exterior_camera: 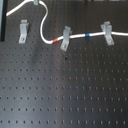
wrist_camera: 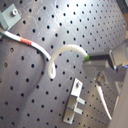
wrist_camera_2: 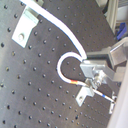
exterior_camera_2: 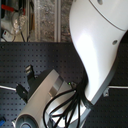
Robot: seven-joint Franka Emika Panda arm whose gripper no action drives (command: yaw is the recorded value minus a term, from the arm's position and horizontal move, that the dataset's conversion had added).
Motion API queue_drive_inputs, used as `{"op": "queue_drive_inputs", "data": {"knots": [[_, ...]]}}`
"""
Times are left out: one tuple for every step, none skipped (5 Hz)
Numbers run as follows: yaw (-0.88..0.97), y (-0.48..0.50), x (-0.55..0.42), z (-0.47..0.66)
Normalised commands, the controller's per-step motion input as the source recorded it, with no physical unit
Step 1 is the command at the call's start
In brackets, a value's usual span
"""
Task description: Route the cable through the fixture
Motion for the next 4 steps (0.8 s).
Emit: {"op": "queue_drive_inputs", "data": {"knots": [[0.00, -0.006, -0.002, 0.01], [-0.44, -0.226, 0.061, 0.01], [-0.71, -0.330, -0.158, 0.24], [-0.52, -0.397, -0.417, 0.30]]}}
